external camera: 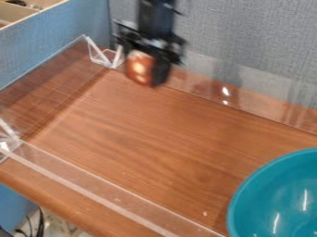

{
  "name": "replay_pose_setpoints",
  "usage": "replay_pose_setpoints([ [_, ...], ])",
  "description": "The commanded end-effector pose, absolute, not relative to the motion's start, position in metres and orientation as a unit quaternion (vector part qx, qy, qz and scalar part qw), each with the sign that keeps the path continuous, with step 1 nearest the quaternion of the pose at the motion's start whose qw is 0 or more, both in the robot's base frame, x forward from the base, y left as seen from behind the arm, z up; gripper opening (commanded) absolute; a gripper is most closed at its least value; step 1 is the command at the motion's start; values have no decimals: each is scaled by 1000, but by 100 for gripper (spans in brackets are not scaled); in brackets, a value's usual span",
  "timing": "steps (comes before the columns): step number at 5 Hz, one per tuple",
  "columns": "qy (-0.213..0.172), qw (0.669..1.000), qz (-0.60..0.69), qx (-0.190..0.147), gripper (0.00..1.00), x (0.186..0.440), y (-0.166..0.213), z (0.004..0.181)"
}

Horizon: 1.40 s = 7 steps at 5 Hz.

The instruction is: Put the mushroom in the blue bowl

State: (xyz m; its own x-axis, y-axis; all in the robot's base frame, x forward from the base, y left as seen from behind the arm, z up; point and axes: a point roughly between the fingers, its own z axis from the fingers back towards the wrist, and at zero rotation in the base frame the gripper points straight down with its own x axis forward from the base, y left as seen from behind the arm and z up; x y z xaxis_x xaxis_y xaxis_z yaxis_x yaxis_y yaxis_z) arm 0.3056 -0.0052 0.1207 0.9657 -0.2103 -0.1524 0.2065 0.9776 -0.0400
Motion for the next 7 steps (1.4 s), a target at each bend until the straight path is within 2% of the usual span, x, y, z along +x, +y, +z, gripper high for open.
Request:
replay_pose_setpoints([
  [1,51,990,-134,-10,0,304,-45,133],
  [2,51,994,-99,-9,0,301,-3,134],
  [3,36,997,-71,-8,0,305,30,143],
  [5,9,986,-167,-27,0,308,-58,166],
  [6,22,990,-139,-30,0,296,-19,154],
  [7,24,984,-174,-38,0,288,-50,152],
])
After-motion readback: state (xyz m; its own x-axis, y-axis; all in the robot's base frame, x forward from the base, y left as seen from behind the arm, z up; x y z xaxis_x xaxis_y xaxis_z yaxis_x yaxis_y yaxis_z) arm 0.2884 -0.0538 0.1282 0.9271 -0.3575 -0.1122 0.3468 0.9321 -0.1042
